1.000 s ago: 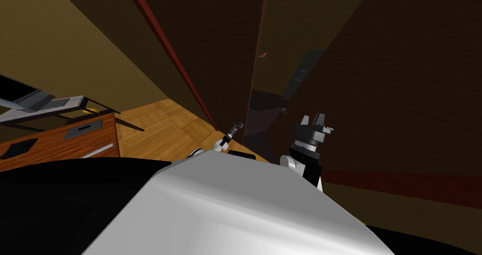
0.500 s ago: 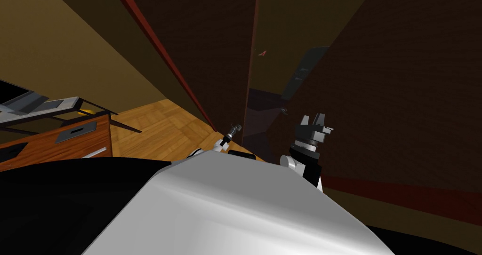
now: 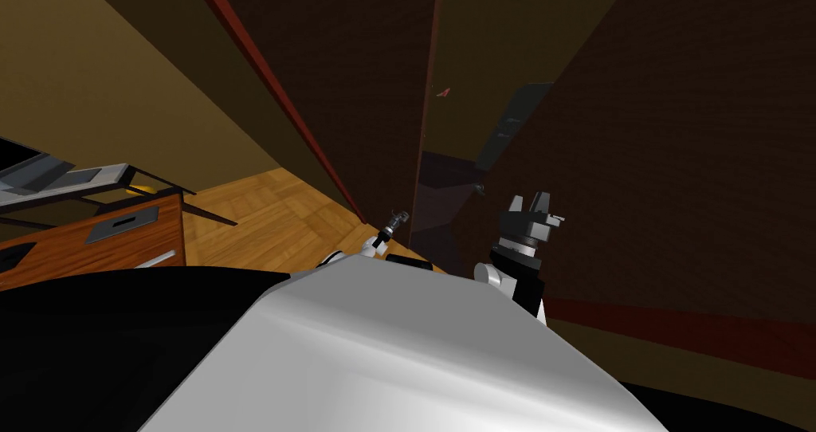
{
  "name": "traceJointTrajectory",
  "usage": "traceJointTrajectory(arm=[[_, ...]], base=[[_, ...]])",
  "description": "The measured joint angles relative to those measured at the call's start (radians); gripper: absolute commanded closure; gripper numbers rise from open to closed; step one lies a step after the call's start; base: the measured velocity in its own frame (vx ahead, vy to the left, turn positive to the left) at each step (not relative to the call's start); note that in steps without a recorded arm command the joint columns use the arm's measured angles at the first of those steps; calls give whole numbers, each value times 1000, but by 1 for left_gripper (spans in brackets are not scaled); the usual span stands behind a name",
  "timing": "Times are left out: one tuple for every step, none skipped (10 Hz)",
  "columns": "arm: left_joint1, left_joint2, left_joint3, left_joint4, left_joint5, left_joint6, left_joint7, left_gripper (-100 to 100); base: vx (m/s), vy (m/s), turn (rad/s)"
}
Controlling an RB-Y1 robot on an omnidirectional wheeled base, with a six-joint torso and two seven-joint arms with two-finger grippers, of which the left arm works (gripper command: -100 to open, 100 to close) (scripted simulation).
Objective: Push the door open
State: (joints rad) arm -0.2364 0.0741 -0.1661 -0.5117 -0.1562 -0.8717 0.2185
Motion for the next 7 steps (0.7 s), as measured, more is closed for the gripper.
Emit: traceJointTrajectory(arm=[[6,-1,2,0,1,3,-4,100],[8,-1,3,-7,2,9,-5,100],[14,-3,8,-18,5,15,-10,100],[5,-6,17,0,10,9,-19,100],[16,-5,22,-17,13,16,-24,100],[23,-2,31,-29,18,26,-29,100],[-4,-3,48,16,30,8,-39,100]], base=[[91,-50,13],[116,-66,38],[144,-85,36],[181,-91,19],[217,-94,60],[208,-121,69],[121,-90,23]])
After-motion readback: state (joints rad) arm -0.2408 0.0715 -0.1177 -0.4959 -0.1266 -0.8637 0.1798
